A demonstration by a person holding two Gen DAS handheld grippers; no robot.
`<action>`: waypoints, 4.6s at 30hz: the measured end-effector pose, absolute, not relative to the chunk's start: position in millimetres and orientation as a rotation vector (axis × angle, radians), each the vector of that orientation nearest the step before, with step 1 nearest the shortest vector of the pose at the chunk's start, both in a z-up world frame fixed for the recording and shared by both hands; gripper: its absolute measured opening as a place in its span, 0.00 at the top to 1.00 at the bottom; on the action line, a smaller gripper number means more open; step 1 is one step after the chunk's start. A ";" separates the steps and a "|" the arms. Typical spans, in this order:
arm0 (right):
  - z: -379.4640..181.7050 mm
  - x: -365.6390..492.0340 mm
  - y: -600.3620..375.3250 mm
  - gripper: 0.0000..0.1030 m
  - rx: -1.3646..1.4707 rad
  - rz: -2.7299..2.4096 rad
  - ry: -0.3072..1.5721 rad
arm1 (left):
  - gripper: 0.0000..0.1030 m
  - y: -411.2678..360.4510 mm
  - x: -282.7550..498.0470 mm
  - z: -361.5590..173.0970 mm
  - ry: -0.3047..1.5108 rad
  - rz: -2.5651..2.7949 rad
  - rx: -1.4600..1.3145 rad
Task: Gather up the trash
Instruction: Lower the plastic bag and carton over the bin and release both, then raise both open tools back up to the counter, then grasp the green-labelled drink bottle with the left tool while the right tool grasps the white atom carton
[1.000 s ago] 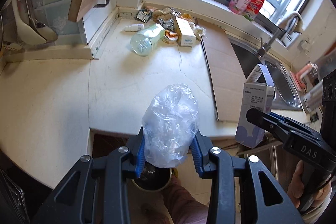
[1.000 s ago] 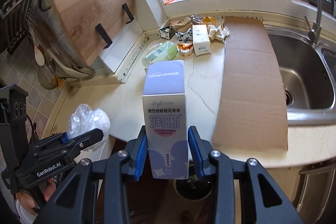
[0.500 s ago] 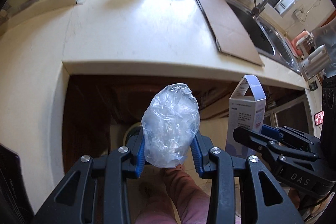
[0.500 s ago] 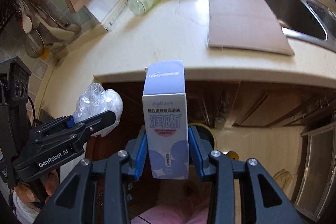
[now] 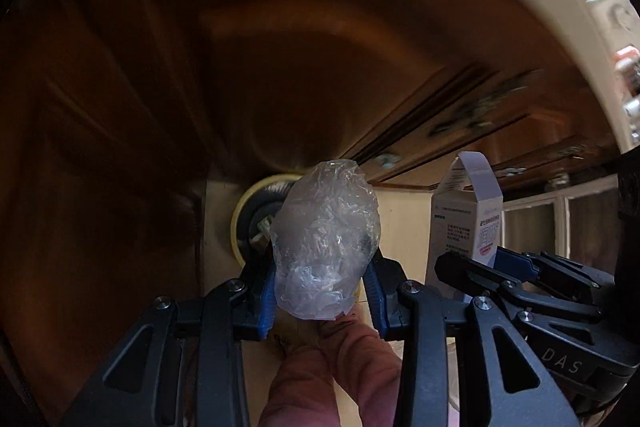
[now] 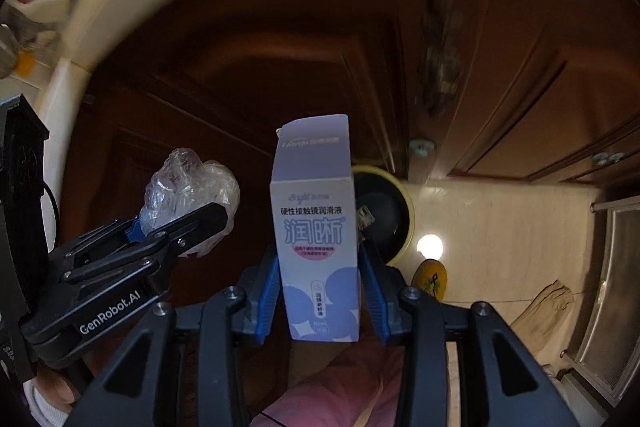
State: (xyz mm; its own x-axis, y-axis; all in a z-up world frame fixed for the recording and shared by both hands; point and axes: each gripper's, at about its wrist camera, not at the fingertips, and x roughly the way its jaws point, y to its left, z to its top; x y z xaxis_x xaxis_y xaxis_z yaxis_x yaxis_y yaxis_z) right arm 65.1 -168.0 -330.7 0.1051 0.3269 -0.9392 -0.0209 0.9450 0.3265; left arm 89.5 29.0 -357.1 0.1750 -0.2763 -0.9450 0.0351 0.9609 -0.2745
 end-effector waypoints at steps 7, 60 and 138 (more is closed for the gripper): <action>-414.4 79.5 -160.6 0.60 0.218 0.273 1.500 | 0.65 31.6 93.9 -436.7 1.433 -0.177 -0.224; -148.8 50.6 -194.8 0.39 0.234 0.208 1.269 | 0.04 13.0 69.9 -122.9 1.072 -0.231 -0.095; -130.1 477.8 -210.3 0.39 0.263 0.380 1.231 | 0.31 27.2 505.2 -180.5 1.384 0.031 -0.039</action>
